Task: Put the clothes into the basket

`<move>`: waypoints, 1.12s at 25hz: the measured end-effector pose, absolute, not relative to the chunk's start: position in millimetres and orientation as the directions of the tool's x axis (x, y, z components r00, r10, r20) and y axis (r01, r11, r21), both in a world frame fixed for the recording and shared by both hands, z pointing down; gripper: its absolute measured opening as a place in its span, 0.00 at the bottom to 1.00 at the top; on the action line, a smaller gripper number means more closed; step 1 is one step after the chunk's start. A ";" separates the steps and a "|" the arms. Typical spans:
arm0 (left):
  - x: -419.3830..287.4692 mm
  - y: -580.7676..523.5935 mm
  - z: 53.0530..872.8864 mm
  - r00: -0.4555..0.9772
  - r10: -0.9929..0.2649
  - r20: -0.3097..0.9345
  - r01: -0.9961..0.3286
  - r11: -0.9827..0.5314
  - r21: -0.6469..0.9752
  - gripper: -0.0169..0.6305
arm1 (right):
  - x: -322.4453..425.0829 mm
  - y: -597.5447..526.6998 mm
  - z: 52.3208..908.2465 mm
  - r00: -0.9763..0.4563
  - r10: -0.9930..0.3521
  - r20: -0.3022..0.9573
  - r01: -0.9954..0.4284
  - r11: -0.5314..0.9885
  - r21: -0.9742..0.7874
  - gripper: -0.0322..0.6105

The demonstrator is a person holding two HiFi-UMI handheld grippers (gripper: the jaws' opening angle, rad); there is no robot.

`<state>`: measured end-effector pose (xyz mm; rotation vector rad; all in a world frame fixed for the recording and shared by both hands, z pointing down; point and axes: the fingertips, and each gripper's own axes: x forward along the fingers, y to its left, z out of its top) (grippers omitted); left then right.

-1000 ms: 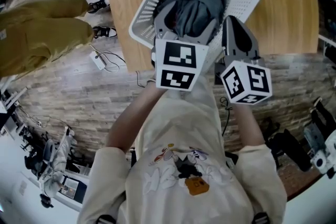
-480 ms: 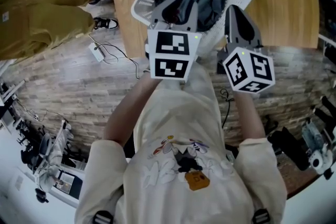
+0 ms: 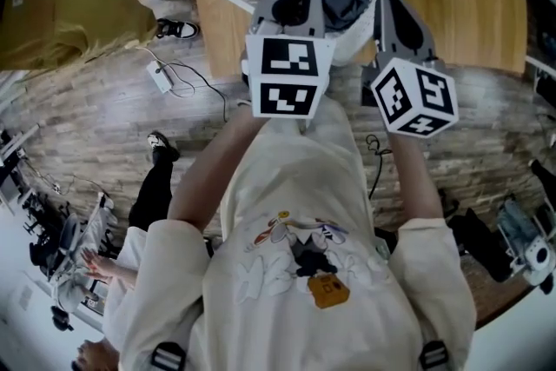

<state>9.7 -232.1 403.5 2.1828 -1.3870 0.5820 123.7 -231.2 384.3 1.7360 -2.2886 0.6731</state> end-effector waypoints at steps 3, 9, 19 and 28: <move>8.7 -220.7 393.6 0.392 -0.724 0.567 -0.916 -0.360 0.174 0.03 | 121.8 -222.3 379.1 -0.316 -0.856 0.408 -0.943 0.237 -0.233 0.09; 7.2 -194.6 367.9 0.374 -0.760 0.532 -0.927 -0.333 0.175 0.03 | 123.6 -200.6 358.7 -0.365 -0.849 0.383 -0.928 0.297 -0.225 0.09; 31.0 -152.9 325.3 0.356 -0.806 0.474 -0.935 -0.306 0.182 0.03 | 148.6 -165.3 336.9 -0.433 -0.835 0.340 -0.899 0.373 -0.229 0.09; 68.5 -110.4 293.8 0.356 -0.842 0.406 -0.933 -0.294 0.210 0.03 | 176.6 -125.7 299.8 -0.485 -0.836 0.258 -0.873 0.445 -0.201 0.09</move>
